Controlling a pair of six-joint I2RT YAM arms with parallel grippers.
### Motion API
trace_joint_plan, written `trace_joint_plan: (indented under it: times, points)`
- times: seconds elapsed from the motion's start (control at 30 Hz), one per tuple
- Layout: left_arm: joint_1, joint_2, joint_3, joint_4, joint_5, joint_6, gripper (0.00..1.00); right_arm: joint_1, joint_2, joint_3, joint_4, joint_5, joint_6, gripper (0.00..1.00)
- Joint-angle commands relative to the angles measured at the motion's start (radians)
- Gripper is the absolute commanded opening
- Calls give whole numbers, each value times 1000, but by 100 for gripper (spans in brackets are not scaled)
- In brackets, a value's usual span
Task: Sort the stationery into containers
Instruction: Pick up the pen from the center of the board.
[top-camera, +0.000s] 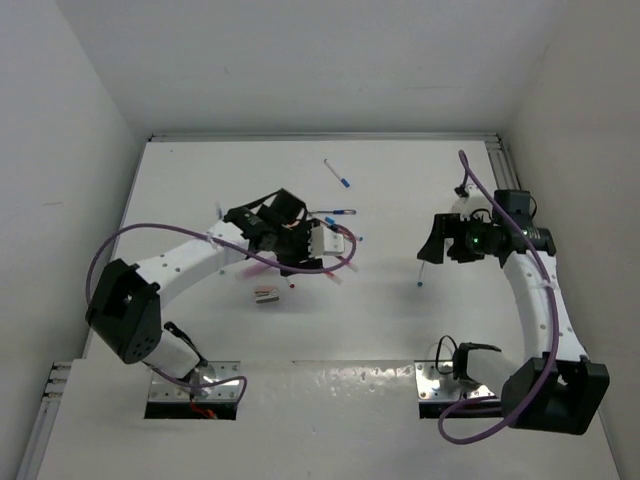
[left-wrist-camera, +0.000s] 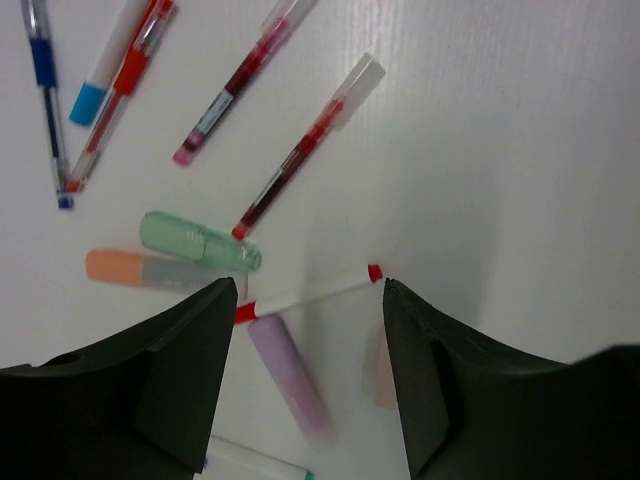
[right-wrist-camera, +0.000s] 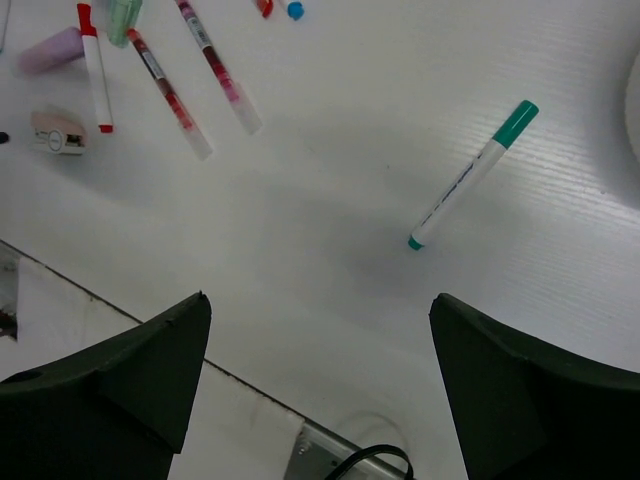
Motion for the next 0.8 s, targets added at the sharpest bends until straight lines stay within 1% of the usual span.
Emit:
trace_joint_plan:
  times: [0.0,0.03,0.2,0.23,0.43,0.53,0.67,0.7,0.77]
  points:
    - [-46,53,11,59,21,174,66,-28,16,64,-17,-72,31,88]
    - [-61,67,5,59,24,237,62,-37,19,71,-23,-74,31,87]
    - [-71,155,-12,131,70,354,61,-71,68,133,-66,-94,9,85]
    - [-71,176,-6,134,83,392,60,-76,73,137,-69,-97,6,85]
    - [-54,247,-6,157,159,506,60,-82,97,148,-86,-120,-6,85]
    - [-40,288,11,160,195,538,60,-80,97,145,-81,-117,-6,84]
    - [-31,356,60,117,198,572,59,-80,109,149,-86,-117,-4,84]
    - [-29,369,68,111,196,586,57,-80,117,148,-89,-117,-39,84]
    - [-26,399,83,105,193,592,56,-80,120,146,-86,-117,-43,84]
